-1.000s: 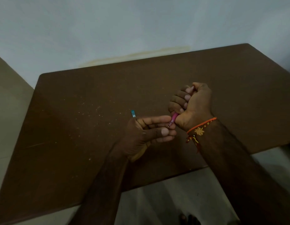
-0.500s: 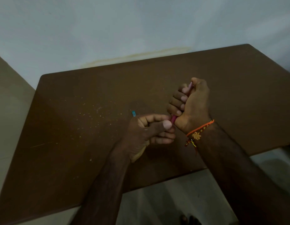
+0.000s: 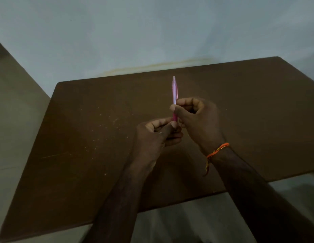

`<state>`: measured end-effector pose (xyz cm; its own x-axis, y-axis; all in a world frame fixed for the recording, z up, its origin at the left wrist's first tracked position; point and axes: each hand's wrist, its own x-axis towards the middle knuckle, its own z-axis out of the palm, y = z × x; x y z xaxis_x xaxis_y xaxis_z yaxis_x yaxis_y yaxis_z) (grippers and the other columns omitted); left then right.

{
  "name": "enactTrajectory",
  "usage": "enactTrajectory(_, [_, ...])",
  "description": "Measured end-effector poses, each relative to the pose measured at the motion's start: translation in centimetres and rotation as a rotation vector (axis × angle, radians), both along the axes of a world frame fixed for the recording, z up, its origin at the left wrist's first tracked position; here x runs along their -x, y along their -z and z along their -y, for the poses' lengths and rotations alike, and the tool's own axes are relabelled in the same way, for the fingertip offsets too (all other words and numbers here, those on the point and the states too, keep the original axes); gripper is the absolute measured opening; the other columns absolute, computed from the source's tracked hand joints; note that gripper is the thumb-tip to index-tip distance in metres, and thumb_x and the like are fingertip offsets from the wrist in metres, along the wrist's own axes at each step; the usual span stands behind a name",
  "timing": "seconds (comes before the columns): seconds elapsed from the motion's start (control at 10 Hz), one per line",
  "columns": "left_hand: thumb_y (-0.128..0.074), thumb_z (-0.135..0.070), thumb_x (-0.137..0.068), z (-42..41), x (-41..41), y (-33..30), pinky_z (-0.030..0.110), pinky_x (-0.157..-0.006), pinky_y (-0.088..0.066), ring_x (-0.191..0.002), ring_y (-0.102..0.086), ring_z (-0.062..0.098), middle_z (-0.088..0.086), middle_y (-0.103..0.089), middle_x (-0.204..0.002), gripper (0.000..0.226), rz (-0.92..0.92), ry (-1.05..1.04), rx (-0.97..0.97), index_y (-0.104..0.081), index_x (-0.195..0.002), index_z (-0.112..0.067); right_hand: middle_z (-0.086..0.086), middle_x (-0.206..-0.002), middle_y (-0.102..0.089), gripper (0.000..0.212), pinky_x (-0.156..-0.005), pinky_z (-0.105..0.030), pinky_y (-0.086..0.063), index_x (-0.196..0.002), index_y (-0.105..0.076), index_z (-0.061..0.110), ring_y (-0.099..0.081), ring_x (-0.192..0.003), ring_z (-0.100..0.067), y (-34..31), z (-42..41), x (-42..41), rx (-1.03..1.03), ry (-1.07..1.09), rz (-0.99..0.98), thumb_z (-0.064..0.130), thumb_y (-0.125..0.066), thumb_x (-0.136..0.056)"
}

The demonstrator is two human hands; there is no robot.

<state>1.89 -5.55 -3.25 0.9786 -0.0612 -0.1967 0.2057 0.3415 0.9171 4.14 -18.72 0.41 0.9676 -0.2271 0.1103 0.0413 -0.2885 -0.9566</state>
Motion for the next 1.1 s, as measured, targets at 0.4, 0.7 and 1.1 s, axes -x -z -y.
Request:
enactTrajectory(0.4, [-0.064, -0.012, -0.098, -4.8, -1.4, 0.0, 0.032, -0.067, -0.065, -0.079, -0.081, 0.023, 0.011, -0.082, -0.084, 0.012, -0.232, -0.303, -0.106, -0.071, -0.106, -0.007, 0.011, -0.058, -0.069, 0.019, -0.046, -0.01, -0.043, -0.06, -0.066, 0.034, -0.066, -0.055, -0.001, 5.4, -1.0, -1.0, 0.406, 0.022, -0.174, 0.028, -0.076, -0.075])
enactTrajectory(0.7, [-0.064, -0.012, -0.098, -5.6, -1.4, -0.3, 0.038, -0.077, -0.066, -0.084, -0.081, 0.023, 0.015, -0.08, -0.097, 0.016, -0.265, -0.352, -0.124, -0.069, -0.113, -0.007, 0.001, -0.078, -0.075, 0.014, -0.07, -0.033, -0.059, -0.08, -0.077, 0.023, -0.068, -0.074, -0.017, 7.6, -2.1, -1.4, 0.617, -0.036, -0.272, 0.034, -0.07, -0.08])
enactTrajectory(1.1, [-0.047, -0.037, -0.106, -5.3, -0.9, -0.6, 0.027, -0.103, -0.043, -0.133, -0.055, 0.019, 0.006, -0.059, -0.148, 0.044, 0.09, -0.266, -0.657, -0.053, -0.146, -0.018, 0.002, -0.085, -0.072, 0.031, -0.072, -0.035, -0.055, -0.095, -0.074, 0.02, -0.068, -0.084, -0.018, 5.9, -1.2, -0.7, 0.662, -0.011, -0.063, 0.046, -0.059, -0.088])
